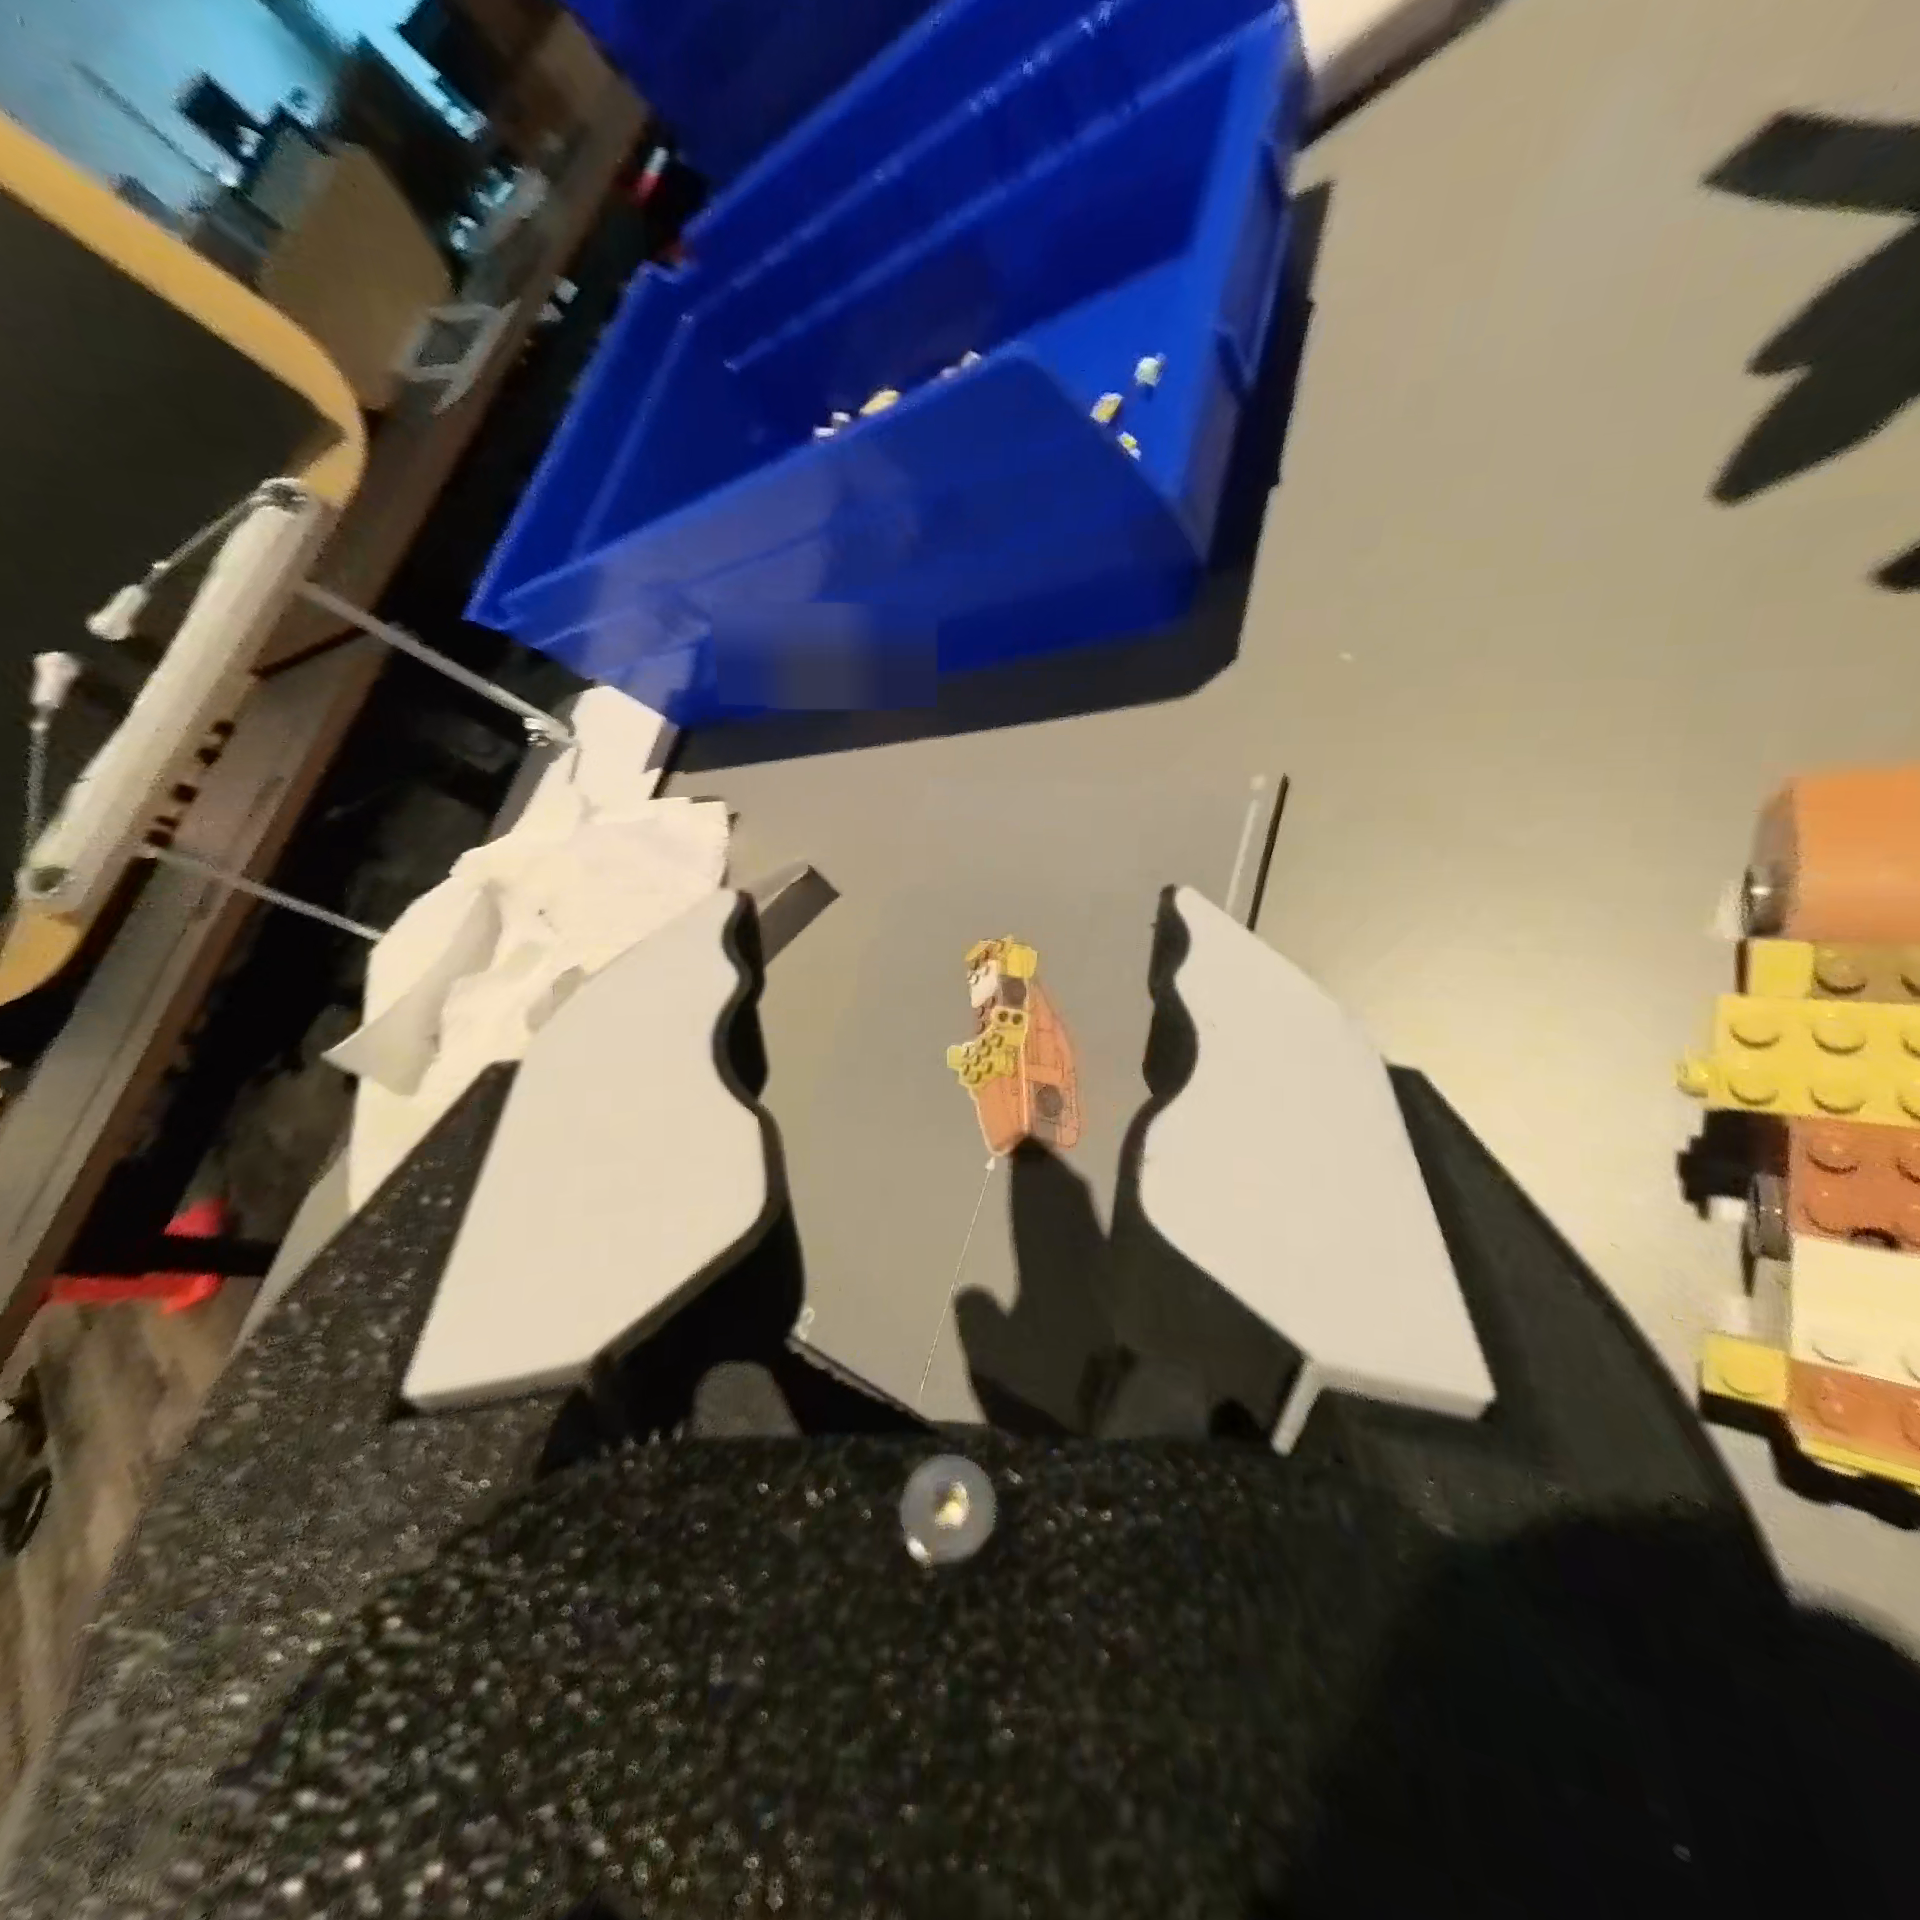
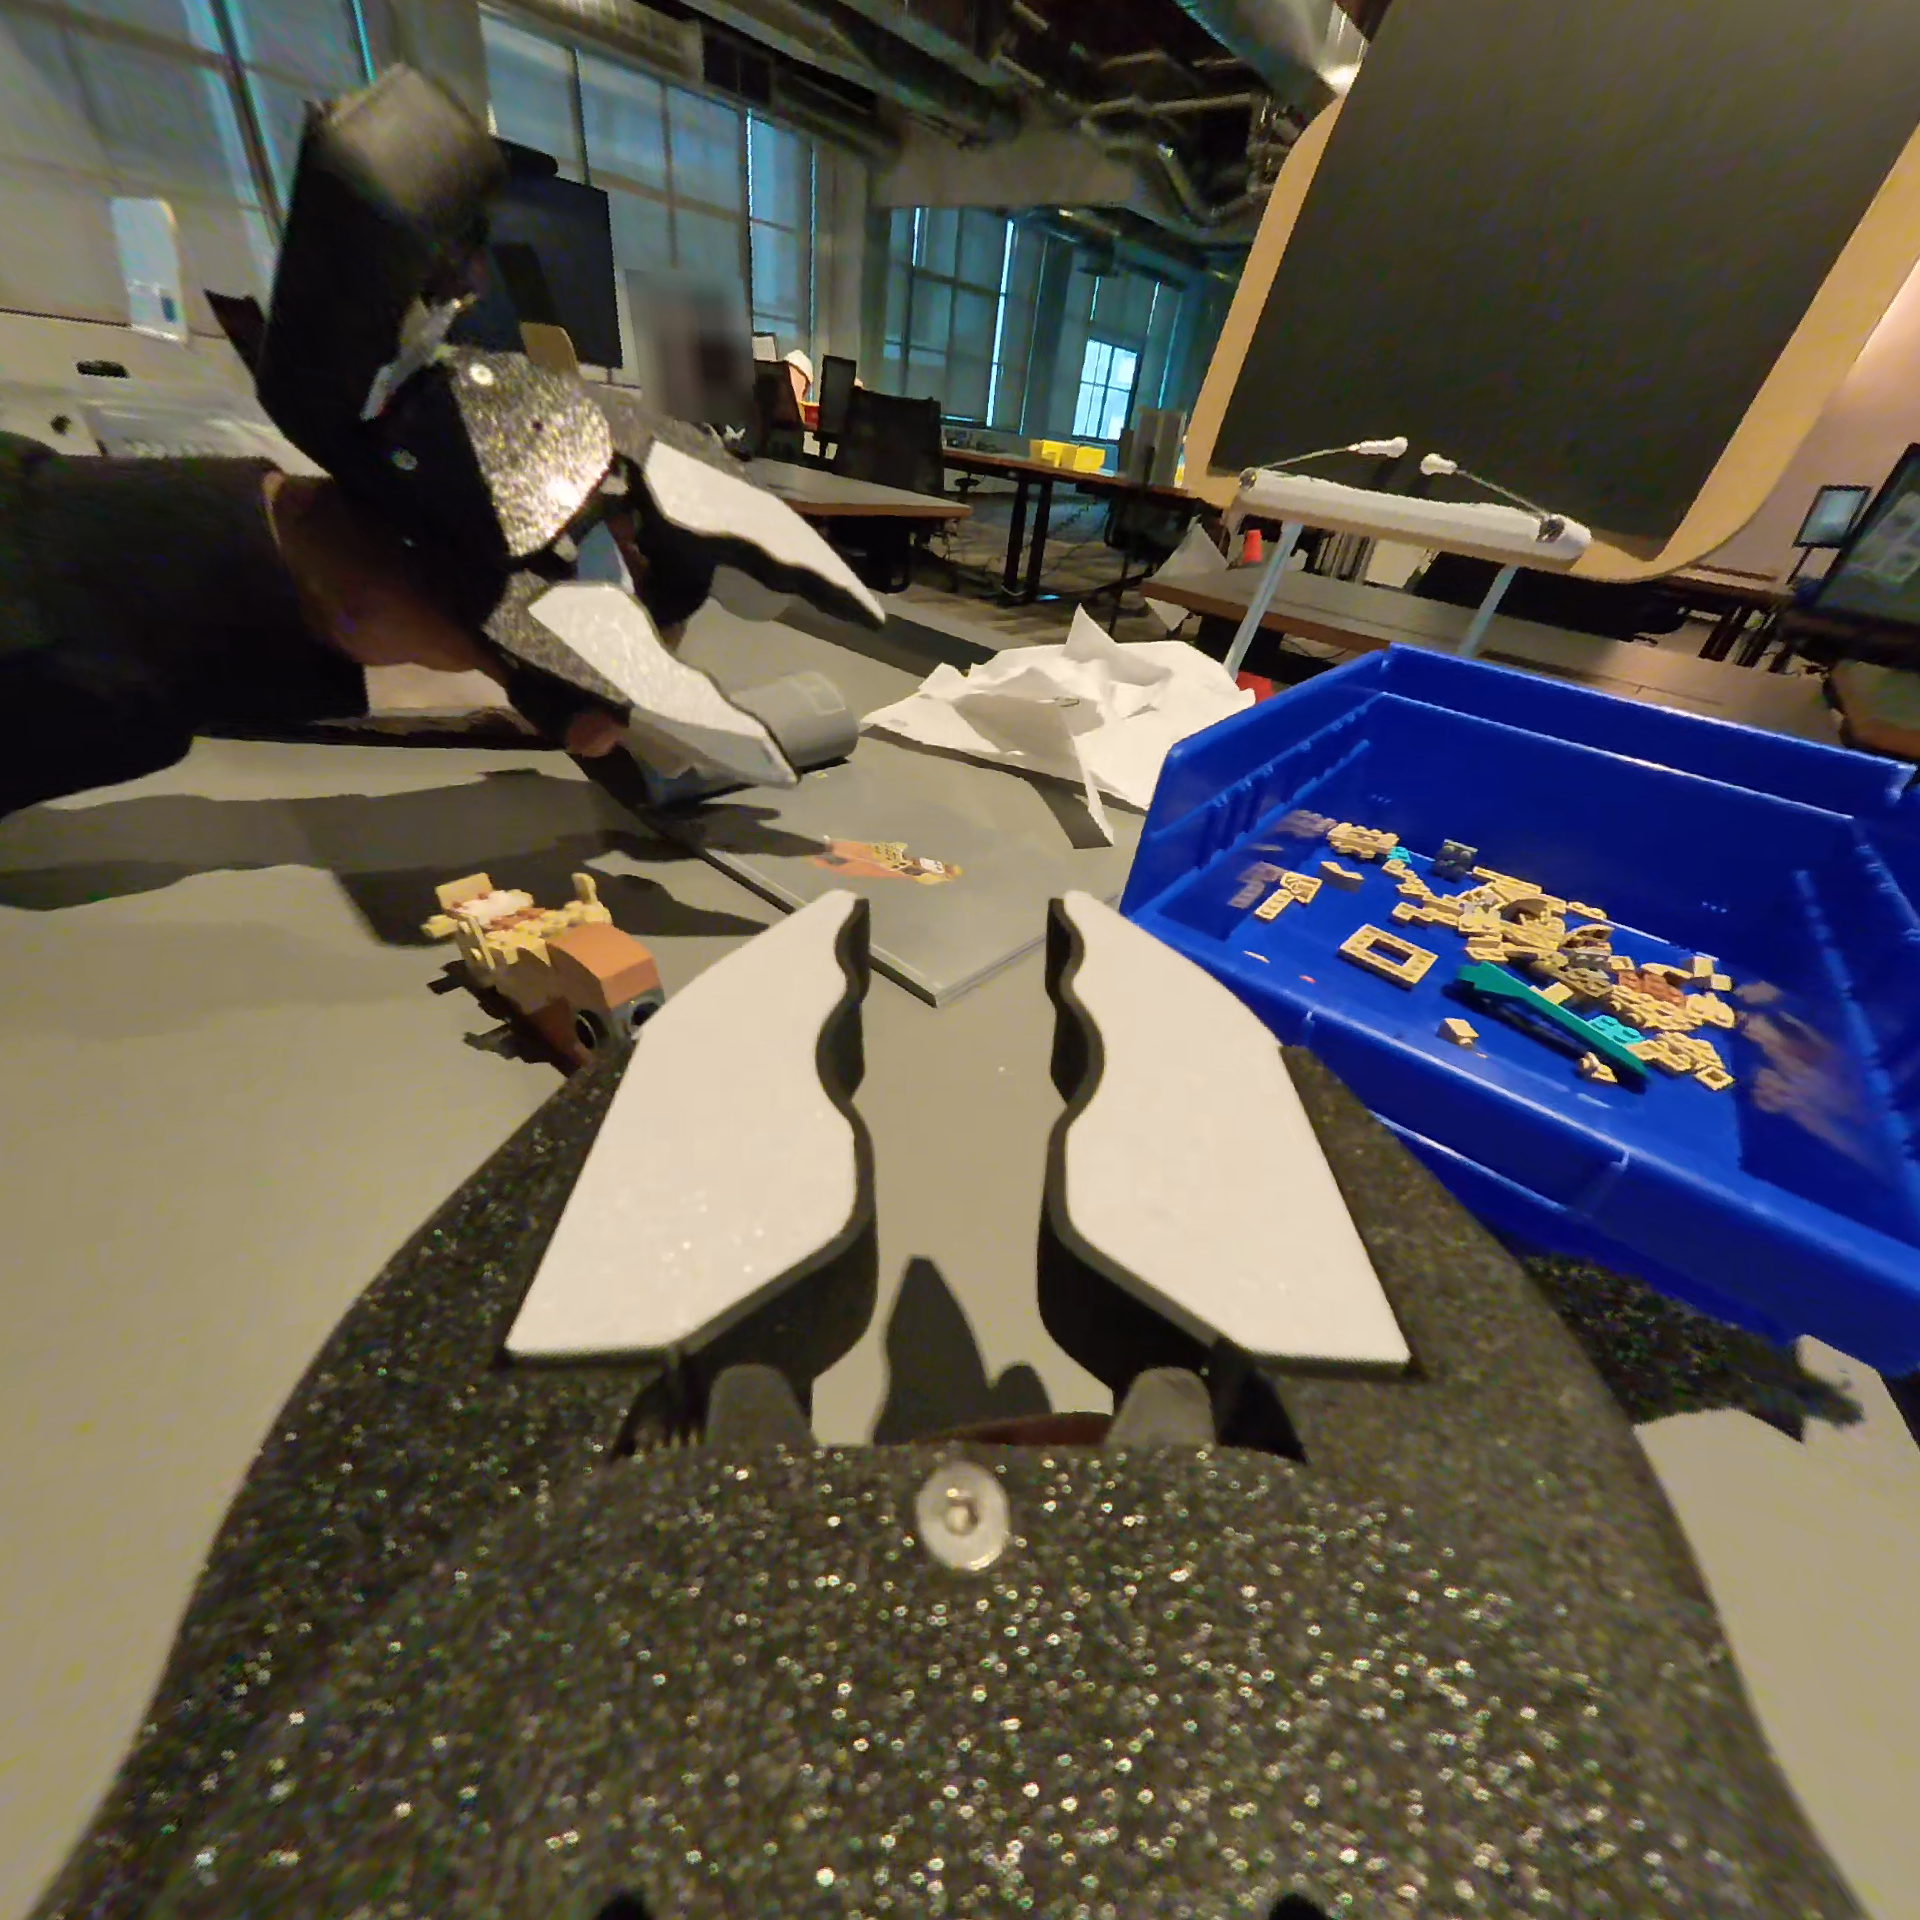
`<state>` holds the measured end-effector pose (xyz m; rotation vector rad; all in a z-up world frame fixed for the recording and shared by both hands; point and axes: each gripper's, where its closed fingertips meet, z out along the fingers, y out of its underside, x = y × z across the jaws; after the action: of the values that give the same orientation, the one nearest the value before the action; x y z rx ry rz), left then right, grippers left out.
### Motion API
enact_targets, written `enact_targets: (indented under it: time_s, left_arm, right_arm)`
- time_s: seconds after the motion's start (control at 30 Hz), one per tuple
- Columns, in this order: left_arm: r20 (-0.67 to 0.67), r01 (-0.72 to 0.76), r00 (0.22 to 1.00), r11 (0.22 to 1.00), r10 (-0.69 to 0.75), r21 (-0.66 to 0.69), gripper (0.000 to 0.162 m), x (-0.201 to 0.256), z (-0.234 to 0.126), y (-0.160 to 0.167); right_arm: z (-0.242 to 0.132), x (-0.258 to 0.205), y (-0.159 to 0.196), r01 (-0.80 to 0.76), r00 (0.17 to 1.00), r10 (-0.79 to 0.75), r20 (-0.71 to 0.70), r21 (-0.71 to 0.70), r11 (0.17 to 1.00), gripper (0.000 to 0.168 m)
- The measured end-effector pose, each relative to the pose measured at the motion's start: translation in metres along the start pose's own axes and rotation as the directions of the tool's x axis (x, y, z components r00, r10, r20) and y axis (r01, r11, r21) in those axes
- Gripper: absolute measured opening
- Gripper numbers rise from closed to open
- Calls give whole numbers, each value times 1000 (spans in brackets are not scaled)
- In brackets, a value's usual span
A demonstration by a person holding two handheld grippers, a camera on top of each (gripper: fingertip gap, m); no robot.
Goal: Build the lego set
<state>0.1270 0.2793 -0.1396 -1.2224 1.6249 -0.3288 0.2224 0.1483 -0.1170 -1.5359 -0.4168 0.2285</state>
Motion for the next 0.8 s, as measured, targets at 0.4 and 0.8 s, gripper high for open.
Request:
enact_targets:
  time_s: [0.4, 0.8]
  left_arm:
    - [-154, 9, 988, 998, -19, -66, 69, 45, 37, -7]
    - [-198, 6, 979, 984, -42, -181, 66, 54, 66, 14]
  right_arm:
    - [0, 9, 1, -47, 998, 47, -42, -7, 999, 32]
    - [5, 12, 8, -109, 994, 109, -13, -57, 992, 28]
